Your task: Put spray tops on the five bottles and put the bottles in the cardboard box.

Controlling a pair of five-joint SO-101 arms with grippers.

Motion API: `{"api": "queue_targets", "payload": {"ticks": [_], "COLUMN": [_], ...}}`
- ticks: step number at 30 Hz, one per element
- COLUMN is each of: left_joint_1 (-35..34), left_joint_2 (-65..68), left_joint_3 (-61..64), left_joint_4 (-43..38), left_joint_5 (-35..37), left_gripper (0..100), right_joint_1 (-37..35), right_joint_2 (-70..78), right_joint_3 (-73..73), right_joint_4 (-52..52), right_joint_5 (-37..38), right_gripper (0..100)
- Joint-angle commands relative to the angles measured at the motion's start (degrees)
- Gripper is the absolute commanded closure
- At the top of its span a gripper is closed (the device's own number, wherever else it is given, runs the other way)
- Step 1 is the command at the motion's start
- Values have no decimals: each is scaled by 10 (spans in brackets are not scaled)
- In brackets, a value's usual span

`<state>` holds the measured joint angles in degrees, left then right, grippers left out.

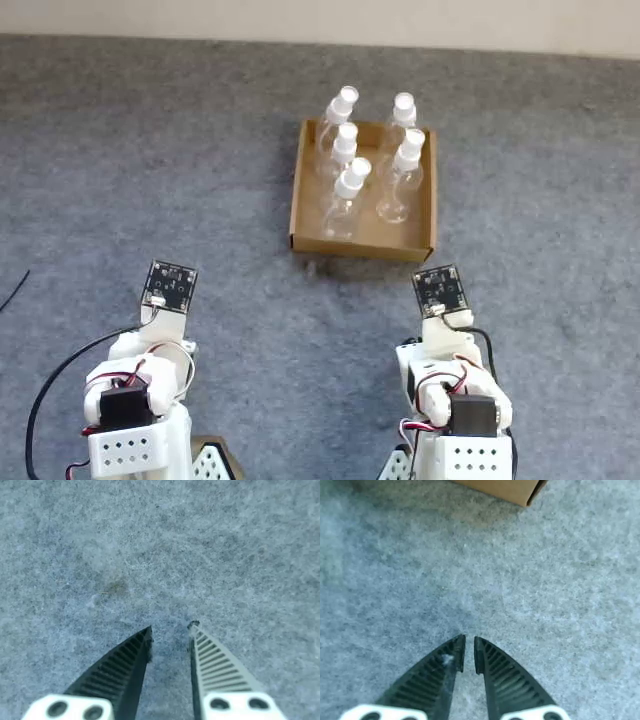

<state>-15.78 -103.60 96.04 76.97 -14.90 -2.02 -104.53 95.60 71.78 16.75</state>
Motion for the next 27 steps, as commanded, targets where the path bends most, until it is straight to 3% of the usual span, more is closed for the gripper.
{"api": "queue_targets", "payload": {"ticks": [1, 27], "left_joint_1": [-3, -3], "left_joint_2": [-2, -2], "left_joint_3": [11, 11], "left_joint_4": [4, 4], "left_joint_5": [-4, -4], "left_gripper": [880, 880], "right_joint_1": [7, 7], "right_joint_2": [-8, -8], "right_joint_3": [73, 73], "right_joint_4": [2, 2], "right_joint_5": [5, 5], "right_gripper": [993, 993]}}
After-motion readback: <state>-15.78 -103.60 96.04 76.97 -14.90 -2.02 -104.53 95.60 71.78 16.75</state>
